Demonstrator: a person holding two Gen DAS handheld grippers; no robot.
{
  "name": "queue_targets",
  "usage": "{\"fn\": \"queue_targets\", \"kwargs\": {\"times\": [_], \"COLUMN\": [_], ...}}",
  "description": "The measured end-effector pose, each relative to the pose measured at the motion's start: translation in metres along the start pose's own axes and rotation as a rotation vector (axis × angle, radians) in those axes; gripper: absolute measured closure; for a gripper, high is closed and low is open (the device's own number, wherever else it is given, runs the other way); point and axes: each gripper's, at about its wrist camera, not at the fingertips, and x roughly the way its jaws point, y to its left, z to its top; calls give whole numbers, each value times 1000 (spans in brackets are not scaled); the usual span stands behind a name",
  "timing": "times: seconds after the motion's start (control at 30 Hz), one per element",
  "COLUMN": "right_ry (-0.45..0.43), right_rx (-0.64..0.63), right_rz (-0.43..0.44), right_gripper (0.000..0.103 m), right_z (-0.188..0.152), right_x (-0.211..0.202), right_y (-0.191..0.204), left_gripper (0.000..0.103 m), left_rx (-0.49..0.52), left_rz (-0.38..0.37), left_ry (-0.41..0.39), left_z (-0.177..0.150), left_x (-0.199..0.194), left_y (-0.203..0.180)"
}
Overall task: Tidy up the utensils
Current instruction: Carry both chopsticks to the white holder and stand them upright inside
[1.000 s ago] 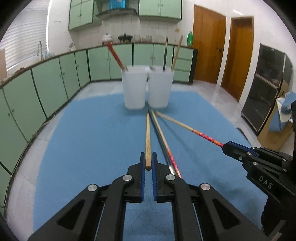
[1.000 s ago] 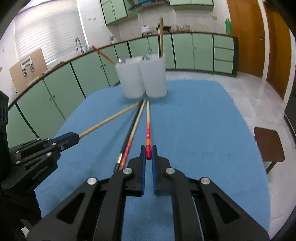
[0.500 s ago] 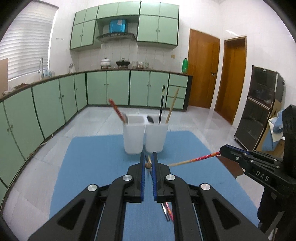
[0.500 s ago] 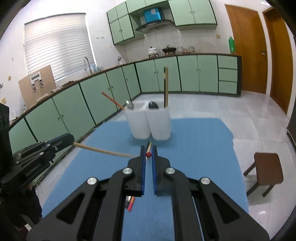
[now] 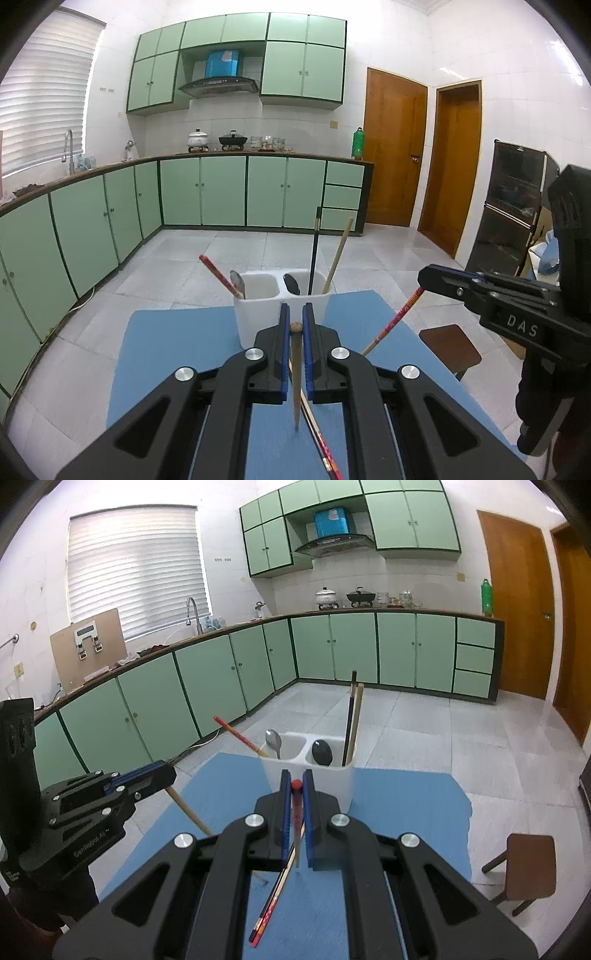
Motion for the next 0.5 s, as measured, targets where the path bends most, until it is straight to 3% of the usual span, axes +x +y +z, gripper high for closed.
{"fn": "queue_targets", "kwargs": {"times": [0.27,0.5], "right_ry": [-57,-130], "right_rx": [6,-40], "right_rz": [26,-17], "right_gripper": [98,98], "right_z": [46,96], "right_x": [-8,-11], "right_y": [-13,-18], "left_gripper": [97,97], "left_rx": [11,22], "left_rz": [-6,-4], "left_ry": [-55,-153], "left_z": [29,78], "left_x": [2,3], "left_y": [3,6]}}
